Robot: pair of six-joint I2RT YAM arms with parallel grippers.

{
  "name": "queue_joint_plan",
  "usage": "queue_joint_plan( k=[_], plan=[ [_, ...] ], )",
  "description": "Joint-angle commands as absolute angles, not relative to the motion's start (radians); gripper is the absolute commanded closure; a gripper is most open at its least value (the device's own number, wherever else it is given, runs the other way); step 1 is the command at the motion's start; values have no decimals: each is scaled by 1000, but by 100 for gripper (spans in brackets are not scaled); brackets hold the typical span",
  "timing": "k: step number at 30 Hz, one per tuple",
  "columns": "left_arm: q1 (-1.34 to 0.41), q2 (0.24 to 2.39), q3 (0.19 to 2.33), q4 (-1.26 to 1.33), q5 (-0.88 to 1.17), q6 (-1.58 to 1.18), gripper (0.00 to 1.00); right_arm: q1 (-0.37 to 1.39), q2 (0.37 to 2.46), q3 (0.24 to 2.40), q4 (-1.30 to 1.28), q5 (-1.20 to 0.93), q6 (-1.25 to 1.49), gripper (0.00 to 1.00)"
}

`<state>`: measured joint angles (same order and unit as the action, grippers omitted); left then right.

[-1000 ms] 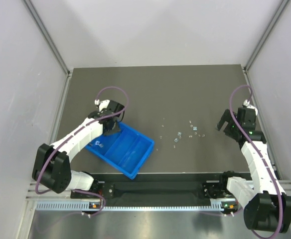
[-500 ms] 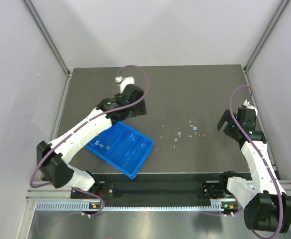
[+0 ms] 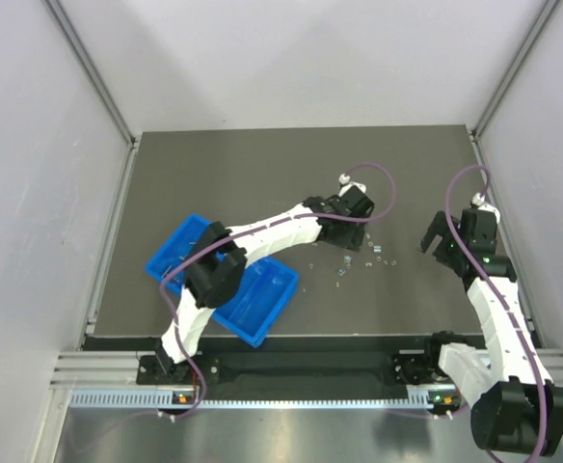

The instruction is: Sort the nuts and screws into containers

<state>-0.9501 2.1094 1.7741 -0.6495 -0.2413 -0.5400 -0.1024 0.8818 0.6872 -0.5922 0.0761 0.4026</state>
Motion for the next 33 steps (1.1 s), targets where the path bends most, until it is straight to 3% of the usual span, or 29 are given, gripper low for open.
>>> queue_joint_plan(
  k=[1, 27, 33],
  plan=[
    [-965, 2167, 1890, -647, -224, -489, 26, -115, 859, 696, -569, 86, 397, 0],
    [-1014, 2321, 1899, -723, -267, -545, 42, -117, 868, 695, -569, 94, 400, 0],
    [-1012, 2329, 1894, -745, -273, -558, 55, -117, 862, 695, -572, 97, 400, 0]
  ],
)
